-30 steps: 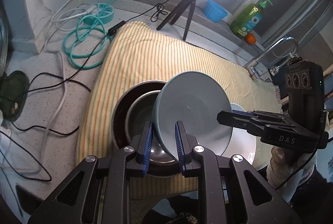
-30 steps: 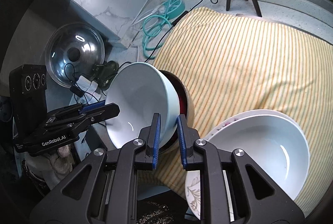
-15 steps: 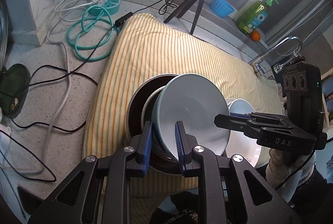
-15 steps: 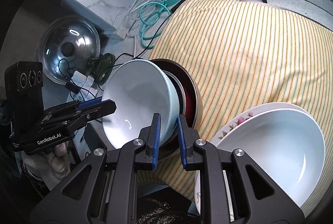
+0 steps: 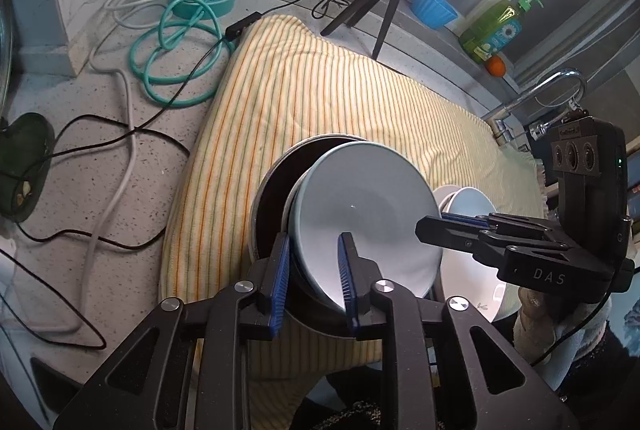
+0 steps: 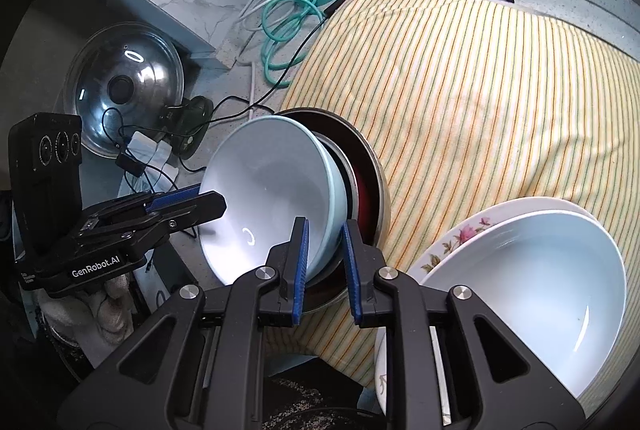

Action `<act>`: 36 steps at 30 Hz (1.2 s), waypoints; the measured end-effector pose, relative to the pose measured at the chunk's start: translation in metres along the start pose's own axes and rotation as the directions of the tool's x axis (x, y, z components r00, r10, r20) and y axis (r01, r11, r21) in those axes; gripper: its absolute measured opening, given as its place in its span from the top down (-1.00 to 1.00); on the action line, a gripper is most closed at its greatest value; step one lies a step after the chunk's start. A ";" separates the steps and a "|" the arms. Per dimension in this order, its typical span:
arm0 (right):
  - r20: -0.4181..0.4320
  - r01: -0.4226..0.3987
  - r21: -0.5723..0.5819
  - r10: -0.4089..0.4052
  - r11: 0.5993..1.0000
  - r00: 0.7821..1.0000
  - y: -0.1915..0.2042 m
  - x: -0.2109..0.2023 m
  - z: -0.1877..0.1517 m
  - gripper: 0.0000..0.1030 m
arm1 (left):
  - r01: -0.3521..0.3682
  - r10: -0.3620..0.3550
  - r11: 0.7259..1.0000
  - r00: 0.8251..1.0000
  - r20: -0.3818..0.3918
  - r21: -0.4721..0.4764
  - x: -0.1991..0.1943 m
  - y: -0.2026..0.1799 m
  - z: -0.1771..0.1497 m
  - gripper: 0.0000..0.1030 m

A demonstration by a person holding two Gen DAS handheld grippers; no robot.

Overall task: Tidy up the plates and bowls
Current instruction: 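Lower the pale blue bowl into the red-exterior bowl with both grippers, then open both grippers and withdraw from the pale blue bowl, then move both grippers to the rim of the steel bowl stack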

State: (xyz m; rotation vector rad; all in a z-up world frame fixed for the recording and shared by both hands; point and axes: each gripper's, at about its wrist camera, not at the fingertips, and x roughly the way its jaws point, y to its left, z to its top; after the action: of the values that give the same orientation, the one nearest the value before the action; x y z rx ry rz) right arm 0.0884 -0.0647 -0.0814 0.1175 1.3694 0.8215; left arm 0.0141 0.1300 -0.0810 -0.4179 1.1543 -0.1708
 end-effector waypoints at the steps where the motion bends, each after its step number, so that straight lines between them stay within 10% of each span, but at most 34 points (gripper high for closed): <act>1: 0.003 0.002 -0.001 -0.002 1.000 1.000 0.001 -0.001 0.000 0.54 | 0.006 -0.006 1.000 1.000 0.003 -0.001 -0.001 0.000 0.000 0.54; 8: 0.035 0.004 -0.017 -0.004 1.000 0.999 0.005 -0.015 0.001 0.41 | 0.007 -0.008 1.000 0.999 0.040 0.011 -0.010 0.000 0.005 0.34; 18: 0.162 0.010 0.027 -0.014 1.000 0.987 -0.002 -0.054 -0.006 -0.42 | -0.078 0.076 0.997 0.987 0.142 0.010 -0.034 0.004 0.002 -0.23; 36: 0.251 0.085 0.008 -0.085 0.996 0.964 -0.008 -0.078 -0.009 -0.57 | -0.125 0.145 0.986 0.969 0.199 -0.109 -0.041 0.011 -0.020 -0.63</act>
State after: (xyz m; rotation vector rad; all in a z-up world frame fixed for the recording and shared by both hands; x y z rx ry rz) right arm 0.0857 -0.1196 -0.0242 0.1544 1.1265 0.7107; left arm -0.0211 0.1498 -0.0576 -0.4293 0.9842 0.0473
